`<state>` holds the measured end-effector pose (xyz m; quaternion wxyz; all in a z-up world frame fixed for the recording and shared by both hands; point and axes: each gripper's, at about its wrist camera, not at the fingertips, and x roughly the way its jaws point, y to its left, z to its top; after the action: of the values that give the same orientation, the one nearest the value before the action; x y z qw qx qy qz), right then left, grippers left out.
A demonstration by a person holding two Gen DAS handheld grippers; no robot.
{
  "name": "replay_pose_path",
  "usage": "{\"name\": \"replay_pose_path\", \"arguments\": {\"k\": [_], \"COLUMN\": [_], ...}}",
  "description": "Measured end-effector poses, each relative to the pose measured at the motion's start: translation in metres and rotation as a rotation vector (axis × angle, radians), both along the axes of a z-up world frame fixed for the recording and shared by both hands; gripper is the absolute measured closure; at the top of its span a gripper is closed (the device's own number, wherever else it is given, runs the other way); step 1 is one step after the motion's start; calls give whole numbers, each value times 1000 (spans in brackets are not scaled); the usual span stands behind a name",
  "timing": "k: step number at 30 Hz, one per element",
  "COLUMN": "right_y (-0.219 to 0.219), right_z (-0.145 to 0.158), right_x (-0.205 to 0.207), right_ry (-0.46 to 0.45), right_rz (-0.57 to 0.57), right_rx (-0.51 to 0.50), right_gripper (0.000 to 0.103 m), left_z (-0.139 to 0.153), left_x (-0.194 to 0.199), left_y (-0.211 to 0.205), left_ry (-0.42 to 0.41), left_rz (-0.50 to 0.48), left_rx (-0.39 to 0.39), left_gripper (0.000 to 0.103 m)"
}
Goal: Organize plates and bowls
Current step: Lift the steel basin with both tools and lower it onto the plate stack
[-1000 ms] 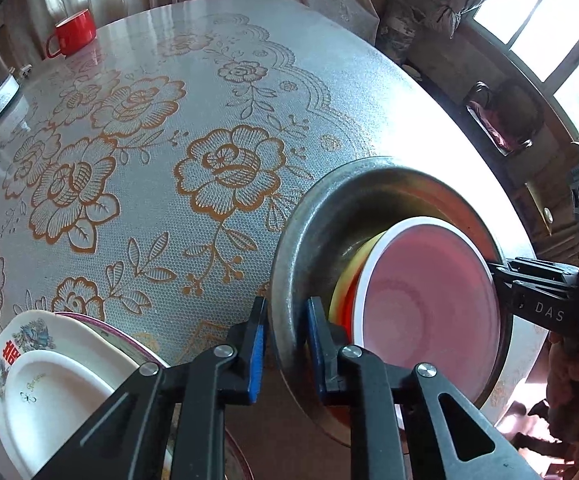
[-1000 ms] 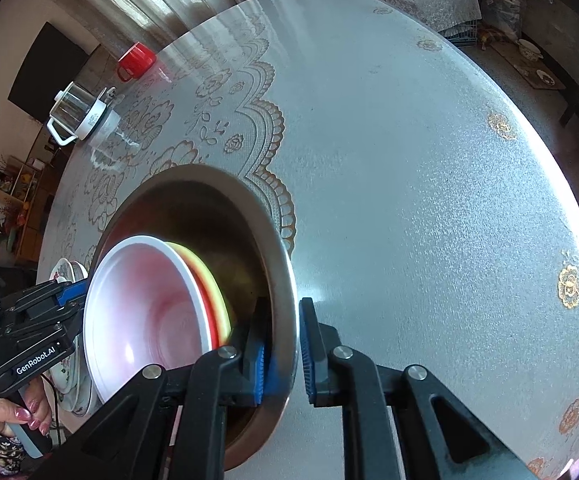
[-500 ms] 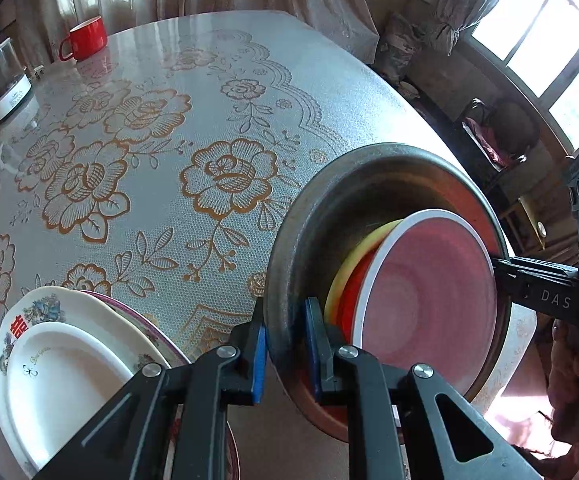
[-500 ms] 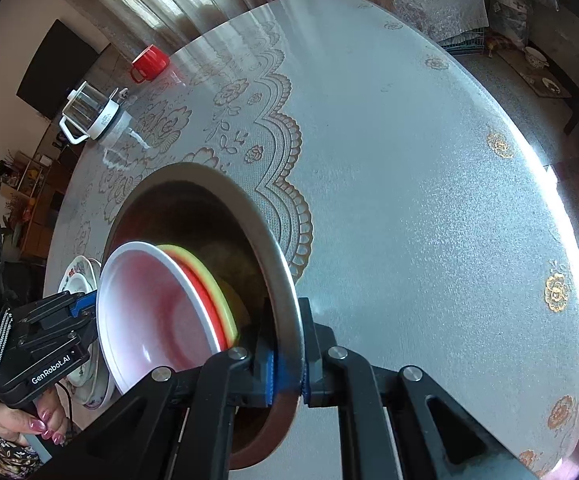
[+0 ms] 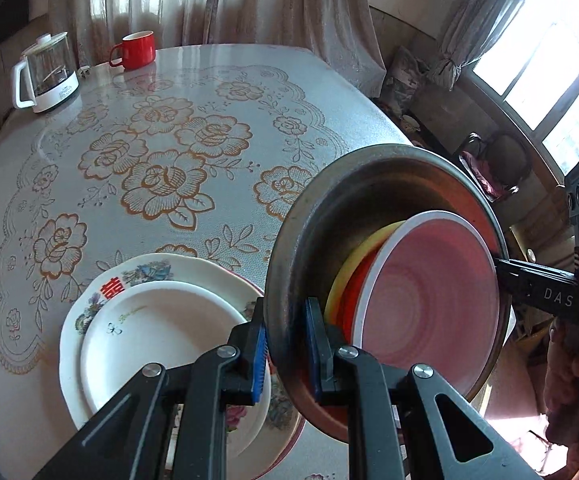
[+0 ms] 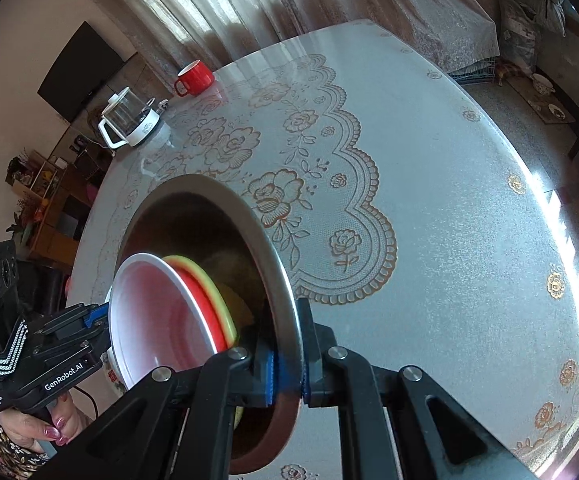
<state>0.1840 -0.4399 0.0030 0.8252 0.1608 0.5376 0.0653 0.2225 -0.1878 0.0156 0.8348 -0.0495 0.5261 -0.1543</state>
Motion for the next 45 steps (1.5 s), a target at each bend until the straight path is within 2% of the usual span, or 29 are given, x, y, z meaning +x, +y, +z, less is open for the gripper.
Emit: {"name": "replay_pose_path", "arguments": {"k": [6, 11, 19, 24, 30, 45], "right_y": [48, 87, 134, 144, 145, 142], "right_z": [-1, -15, -52, -71, -85, -85], "right_x": [2, 8, 22, 30, 38, 39], "right_ry": [6, 54, 152, 209, 247, 239], "right_rz": [50, 90, 122, 111, 89, 72], "right_rx": [25, 50, 105, 129, 131, 140], "right_gripper": [94, 94, 94, 94, 94, 95], "left_z": [4, 1, -29, -45, -61, -65], "left_x": [-17, -27, -25, -22, -12, -6], "left_y": [49, 82, 126, 137, 142, 146], "left_ry": [-1, 10, 90, 128, 173, 151], "left_rz": [51, 79, 136, 155, 166, 189], "left_rx": [20, 69, 68, 85, 57, 51], "left_gripper": [88, 88, 88, 88, 88, 87]}}
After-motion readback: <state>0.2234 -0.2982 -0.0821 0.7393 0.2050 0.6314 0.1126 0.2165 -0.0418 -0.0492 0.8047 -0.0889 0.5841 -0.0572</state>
